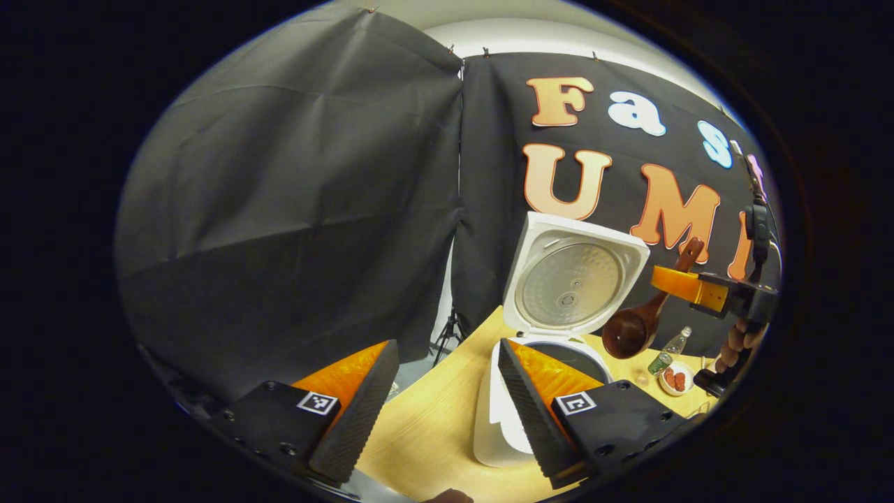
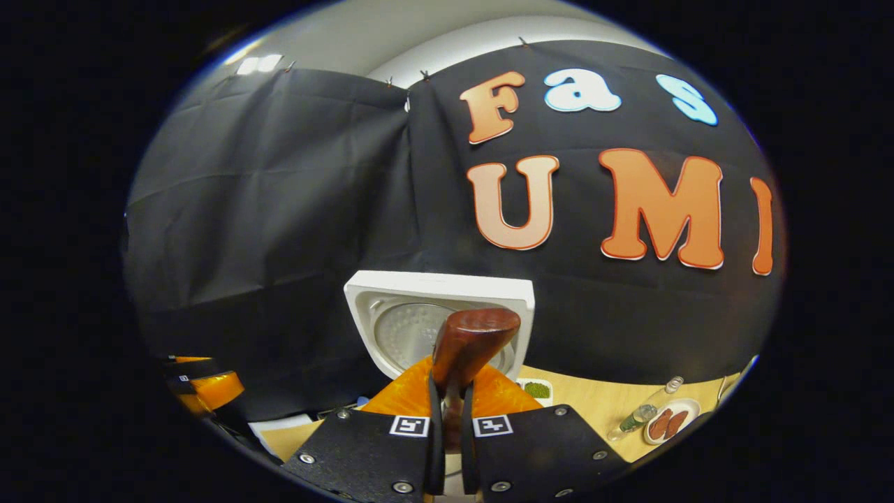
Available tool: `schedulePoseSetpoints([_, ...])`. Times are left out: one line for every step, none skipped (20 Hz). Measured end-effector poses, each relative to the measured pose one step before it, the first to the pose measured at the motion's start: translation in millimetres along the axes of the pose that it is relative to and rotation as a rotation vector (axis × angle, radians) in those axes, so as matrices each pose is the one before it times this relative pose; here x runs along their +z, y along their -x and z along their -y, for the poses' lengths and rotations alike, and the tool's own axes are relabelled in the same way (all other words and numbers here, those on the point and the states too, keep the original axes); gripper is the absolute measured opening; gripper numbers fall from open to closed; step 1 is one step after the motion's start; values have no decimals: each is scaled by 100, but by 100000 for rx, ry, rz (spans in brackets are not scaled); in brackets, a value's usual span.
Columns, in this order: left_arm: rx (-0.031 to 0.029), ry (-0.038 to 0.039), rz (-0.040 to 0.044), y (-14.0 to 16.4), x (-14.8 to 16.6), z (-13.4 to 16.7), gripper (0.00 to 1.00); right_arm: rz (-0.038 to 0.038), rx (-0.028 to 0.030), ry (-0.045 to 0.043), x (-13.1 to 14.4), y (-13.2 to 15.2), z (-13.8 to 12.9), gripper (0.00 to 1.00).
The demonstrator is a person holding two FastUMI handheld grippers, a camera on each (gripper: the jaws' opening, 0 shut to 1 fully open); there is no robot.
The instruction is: Close the left gripper, press the button to open the rice cooker; take a wooden spoon from the chopstick holder with the right hand, scoop a spoonful of rice and pour it into the rice cooker, then put the wooden spoon back into the chopstick holder.
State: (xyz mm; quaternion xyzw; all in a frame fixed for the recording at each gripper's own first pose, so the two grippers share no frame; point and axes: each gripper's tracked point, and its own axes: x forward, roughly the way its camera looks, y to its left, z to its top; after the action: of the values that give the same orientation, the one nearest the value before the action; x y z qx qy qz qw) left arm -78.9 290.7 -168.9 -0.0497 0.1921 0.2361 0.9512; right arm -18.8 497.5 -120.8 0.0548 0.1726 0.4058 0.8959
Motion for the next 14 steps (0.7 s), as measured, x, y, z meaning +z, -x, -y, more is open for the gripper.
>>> schedulePoseSetpoints([-1334, 3089, -1127, 697, -140, 1107, 98, -478, -1373, -2666, 26, 1152, 1240, 9])
schedulePoseSetpoints([-1731, 3944, -1340, 694, -250, 1243, 97, -223, -1215, -2745, 56, 1302, 1304, 9])
schedulePoseSetpoints([-1431, 2593, -512, 678, -248, 1273, 99, 237, -1060, -3112, 157, 1340, 1437, 9])
schedulePoseSetpoints([-539, 209, 32, 550, -121, 991, 100, 48, -874, -3220, 80, 1435, 1678, 9])
schedulePoseSetpoints([20, -1709, 805, 436, 8, 891, 100, 343, -1227, -2850, 127, 1369, 1632, 8])
schedulePoseSetpoints([-406, -2311, 994, 478, 39, 1165, 100, 167, -1681, -1922, 164, 1261, 1623, 8])
schedulePoseSetpoints([-937, -2139, 856, 518, 103, 1203, 100, 849, -2258, -1154, 208, 1248, 1666, 9])
schedulePoseSetpoints([-1451, -1866, 592, 449, 48, 1340, 100, 820, -2599, -644, 192, 1148, 1872, 8])
schedulePoseSetpoints([-1478, -1819, 450, 388, 33, 1378, 100, 387, -2892, -587, -170, 1144, 1864, 8])
schedulePoseSetpoints([-1554, -1502, 380, 300, 61, 1347, 100, 323, -2890, -551, -162, 921, 1901, 9])
schedulePoseSetpoints([-1808, -1458, 395, 265, 110, 1496, 100, 108, -2998, -823, -273, 857, 1977, 9])
schedulePoseSetpoints([-1432, -1059, 195, 437, -76, 1010, 100, -453, -2924, -991, -431, 848, 1972, 8])
schedulePoseSetpoints([-1490, -1070, 393, 408, 17, 1280, 100, -424, -3028, -1118, -366, 868, 2009, 8])
schedulePoseSetpoints([-1241, -1243, 308, 262, 34, 1121, 100, -549, -3234, -995, -444, 713, 2119, 9])
